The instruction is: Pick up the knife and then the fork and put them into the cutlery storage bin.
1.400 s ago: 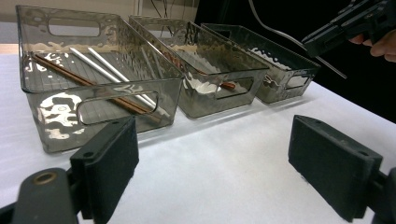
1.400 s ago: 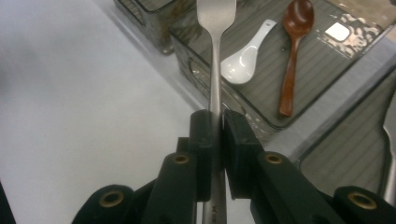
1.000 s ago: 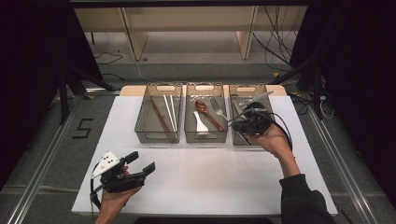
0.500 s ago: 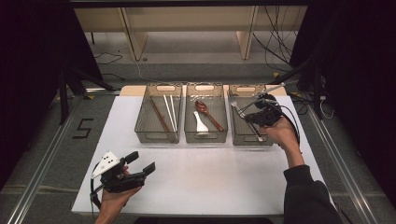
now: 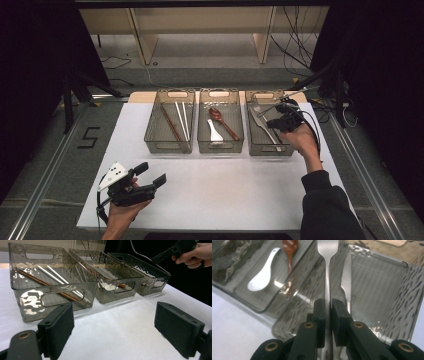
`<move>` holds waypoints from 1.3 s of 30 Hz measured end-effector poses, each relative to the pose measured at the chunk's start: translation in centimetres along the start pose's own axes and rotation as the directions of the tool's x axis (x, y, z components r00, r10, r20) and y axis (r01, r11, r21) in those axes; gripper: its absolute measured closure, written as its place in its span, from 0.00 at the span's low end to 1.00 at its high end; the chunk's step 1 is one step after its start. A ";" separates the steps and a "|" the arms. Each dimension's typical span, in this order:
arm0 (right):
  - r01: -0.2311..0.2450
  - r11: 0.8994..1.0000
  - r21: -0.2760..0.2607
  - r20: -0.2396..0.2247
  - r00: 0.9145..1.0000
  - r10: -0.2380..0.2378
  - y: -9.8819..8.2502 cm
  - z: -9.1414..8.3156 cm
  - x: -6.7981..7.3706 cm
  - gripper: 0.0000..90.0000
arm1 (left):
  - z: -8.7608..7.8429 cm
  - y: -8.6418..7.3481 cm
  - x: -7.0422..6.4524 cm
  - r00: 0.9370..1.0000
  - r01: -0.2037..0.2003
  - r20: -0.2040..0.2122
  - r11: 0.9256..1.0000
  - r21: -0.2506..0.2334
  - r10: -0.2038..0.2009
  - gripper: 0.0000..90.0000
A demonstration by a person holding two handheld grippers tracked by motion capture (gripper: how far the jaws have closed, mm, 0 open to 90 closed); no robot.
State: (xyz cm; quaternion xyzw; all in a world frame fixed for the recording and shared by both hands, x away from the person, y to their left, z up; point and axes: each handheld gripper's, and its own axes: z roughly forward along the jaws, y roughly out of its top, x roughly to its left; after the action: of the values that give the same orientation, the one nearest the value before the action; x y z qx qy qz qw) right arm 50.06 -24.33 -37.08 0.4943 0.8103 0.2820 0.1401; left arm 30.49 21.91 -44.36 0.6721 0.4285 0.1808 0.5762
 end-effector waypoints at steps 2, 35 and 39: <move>-0.013 1.000 0.000 0.005 1.000 0.013 0.0 0.2 -0.3 0.92 | 0.0 0.0 0.0 1.000 0.005 -0.001 1.000 -0.004 -0.005 0.17; -0.051 0.999 0.004 -0.027 0.998 0.051 0.3 1.6 0.1 0.66 | 0.0 0.0 0.0 1.000 0.000 0.000 1.000 0.000 0.000 0.17; -0.036 0.999 -0.034 -0.059 0.998 0.034 -0.1 0.9 0.8 0.59 | 0.0 0.0 0.0 1.000 0.003 0.000 1.000 -0.002 -0.003 0.17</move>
State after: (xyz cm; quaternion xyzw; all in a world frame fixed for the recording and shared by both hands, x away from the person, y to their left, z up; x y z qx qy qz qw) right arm 50.10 -23.34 -37.84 0.4975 0.8001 0.3130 0.1198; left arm 30.48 21.88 -44.37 0.6708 0.4294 0.1802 0.5772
